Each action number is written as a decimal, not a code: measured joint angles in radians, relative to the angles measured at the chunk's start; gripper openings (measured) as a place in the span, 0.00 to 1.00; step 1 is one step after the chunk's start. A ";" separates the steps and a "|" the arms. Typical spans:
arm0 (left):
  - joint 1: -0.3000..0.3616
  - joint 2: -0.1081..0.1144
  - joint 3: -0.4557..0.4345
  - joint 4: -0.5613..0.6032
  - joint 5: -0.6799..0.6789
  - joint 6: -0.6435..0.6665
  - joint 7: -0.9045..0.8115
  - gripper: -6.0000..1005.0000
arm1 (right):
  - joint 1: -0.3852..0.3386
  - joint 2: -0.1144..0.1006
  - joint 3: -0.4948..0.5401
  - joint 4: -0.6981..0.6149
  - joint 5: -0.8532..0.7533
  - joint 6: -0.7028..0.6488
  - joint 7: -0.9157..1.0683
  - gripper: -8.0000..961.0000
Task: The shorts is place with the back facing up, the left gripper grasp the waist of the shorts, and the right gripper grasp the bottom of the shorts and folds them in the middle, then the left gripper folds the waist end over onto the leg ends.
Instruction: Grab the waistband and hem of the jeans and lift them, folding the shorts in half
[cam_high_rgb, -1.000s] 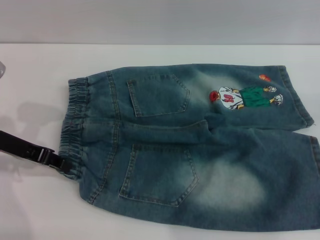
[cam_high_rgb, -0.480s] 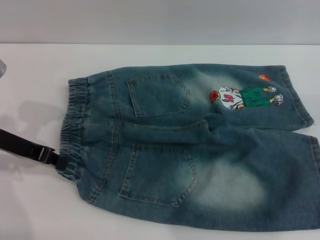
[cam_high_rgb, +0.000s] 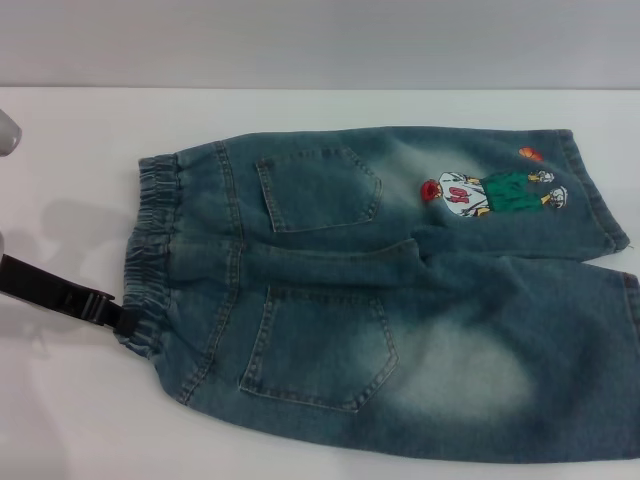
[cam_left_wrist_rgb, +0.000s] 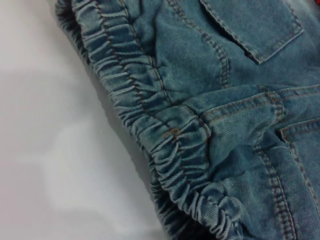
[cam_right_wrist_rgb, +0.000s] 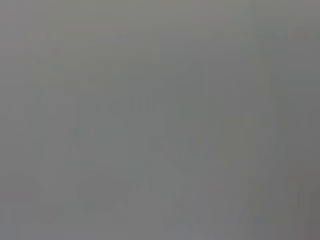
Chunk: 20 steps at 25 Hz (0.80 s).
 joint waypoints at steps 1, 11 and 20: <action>0.000 0.000 0.000 0.000 0.000 -0.001 0.000 0.07 | 0.000 0.001 -0.002 -0.001 0.000 -0.004 0.002 0.65; 0.007 -0.011 -0.006 0.005 -0.004 -0.007 0.027 0.07 | -0.012 0.005 -0.230 -0.219 -0.222 -0.261 0.558 0.65; 0.011 -0.034 -0.008 0.030 -0.003 -0.017 0.062 0.07 | 0.045 -0.043 -0.238 -0.674 -0.598 -0.797 1.113 0.65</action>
